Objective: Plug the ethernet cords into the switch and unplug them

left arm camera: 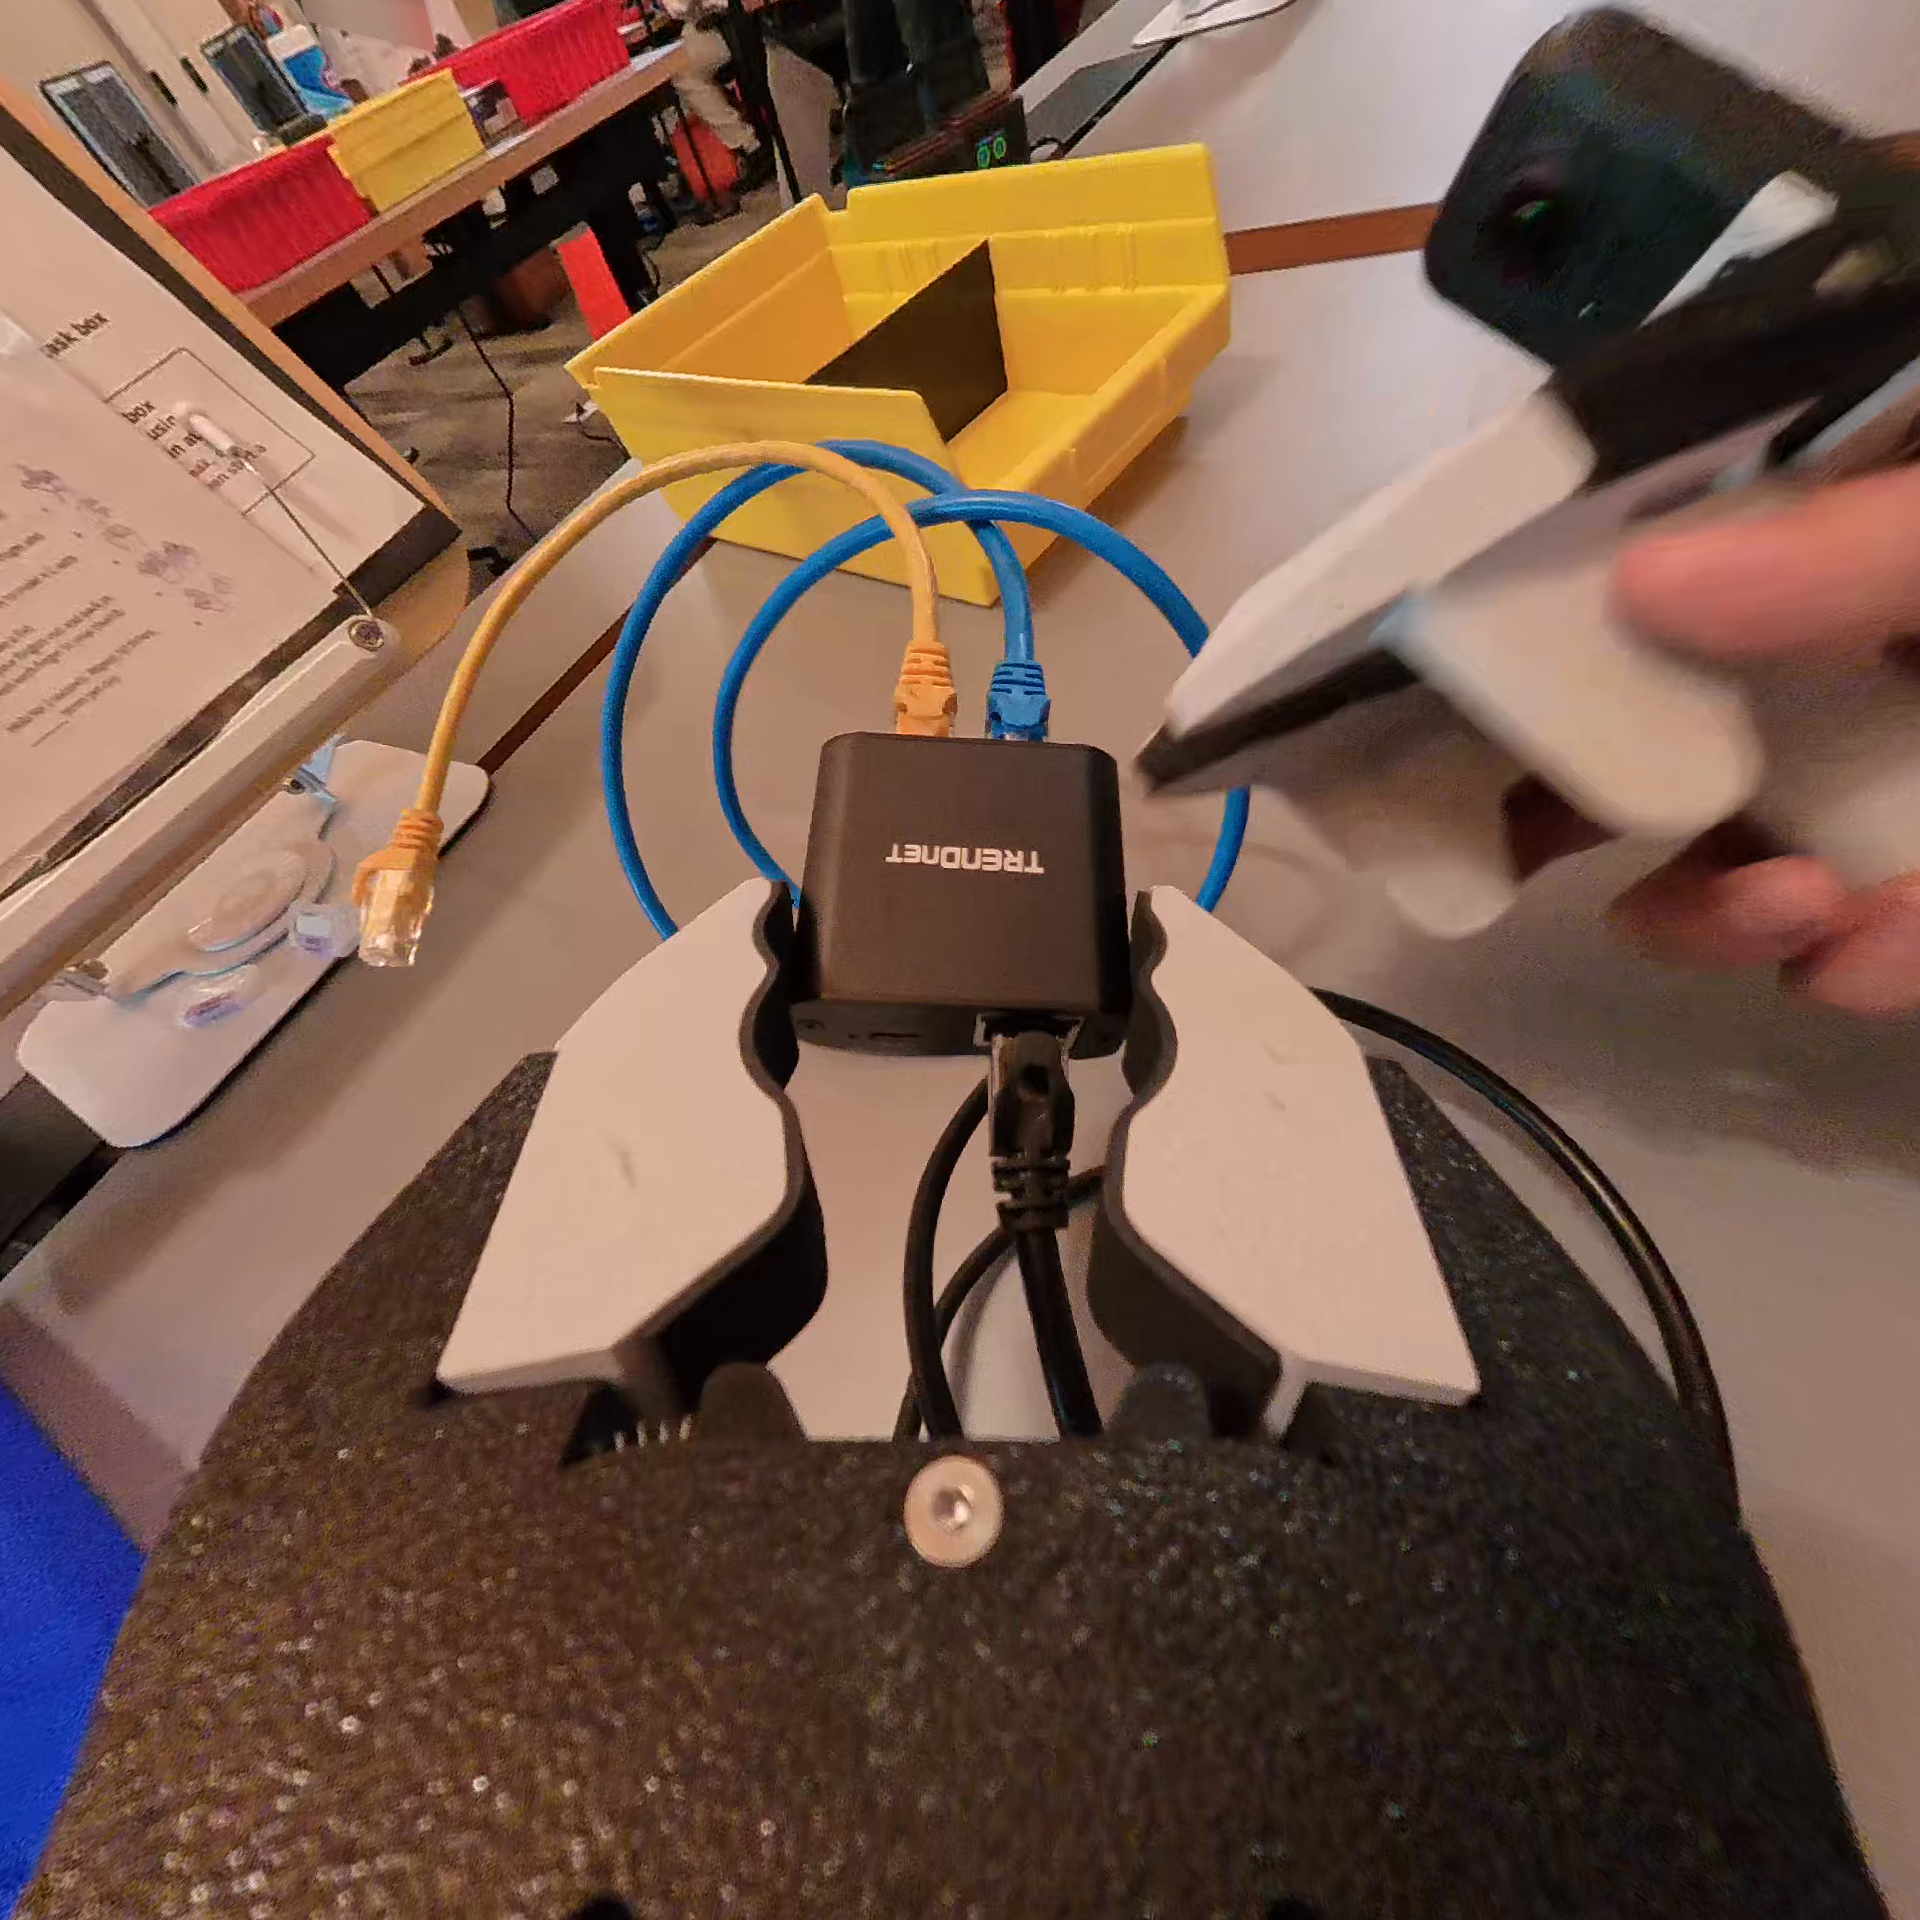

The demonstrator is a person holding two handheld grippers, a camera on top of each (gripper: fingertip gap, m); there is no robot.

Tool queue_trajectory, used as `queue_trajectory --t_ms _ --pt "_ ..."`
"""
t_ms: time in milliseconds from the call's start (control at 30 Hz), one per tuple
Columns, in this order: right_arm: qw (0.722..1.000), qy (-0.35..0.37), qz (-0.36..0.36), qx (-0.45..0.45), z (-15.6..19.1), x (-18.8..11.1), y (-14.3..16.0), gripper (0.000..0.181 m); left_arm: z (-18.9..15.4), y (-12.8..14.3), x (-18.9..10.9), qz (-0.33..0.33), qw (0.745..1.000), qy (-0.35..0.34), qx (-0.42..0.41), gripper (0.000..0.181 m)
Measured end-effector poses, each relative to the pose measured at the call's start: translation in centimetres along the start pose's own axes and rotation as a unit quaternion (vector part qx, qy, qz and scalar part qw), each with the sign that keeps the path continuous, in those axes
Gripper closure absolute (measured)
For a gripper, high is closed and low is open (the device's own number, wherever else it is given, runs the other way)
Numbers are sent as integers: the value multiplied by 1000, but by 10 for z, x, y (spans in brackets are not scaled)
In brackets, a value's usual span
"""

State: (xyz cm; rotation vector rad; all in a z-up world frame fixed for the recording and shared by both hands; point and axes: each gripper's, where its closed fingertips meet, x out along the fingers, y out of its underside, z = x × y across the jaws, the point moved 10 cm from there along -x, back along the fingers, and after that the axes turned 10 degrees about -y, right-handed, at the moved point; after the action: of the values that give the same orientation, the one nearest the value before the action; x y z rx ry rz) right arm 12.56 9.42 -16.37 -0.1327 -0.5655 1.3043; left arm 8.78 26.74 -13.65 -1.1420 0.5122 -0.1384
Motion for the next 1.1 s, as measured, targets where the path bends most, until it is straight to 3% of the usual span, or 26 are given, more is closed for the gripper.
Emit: queue_trajectory --t_ms 67,200,300,400,567,833,1100 --pt "999 32 -10 -3 -14 1 0 181 1 2 -1 -2 1000 -4 -12 120" --pt "996 55 -64 -3 -21 -3 -5 179 2 4 -2 -6 1000 3 -9 120" --pt "996 74 -52 -17 -20 -3 -6 166 0 4 1 -10 1000 12 -11 120" --pt "997 60 -47 -3 -18 0 -4 149 -4 4 5 -8 1000 14 -10 120" --pt "997 38 -67 23 -24 1 -4 164 -8 3 7 -14 1000 16 -10 120" --pt "994 10 -86 67 -31 2 -1 166 -9 10 11 -37 999 10 -20 120" --pt "992 -31 -111 59 -25 5 3 168 -12 16 10 -130 991 -16 -16 120"
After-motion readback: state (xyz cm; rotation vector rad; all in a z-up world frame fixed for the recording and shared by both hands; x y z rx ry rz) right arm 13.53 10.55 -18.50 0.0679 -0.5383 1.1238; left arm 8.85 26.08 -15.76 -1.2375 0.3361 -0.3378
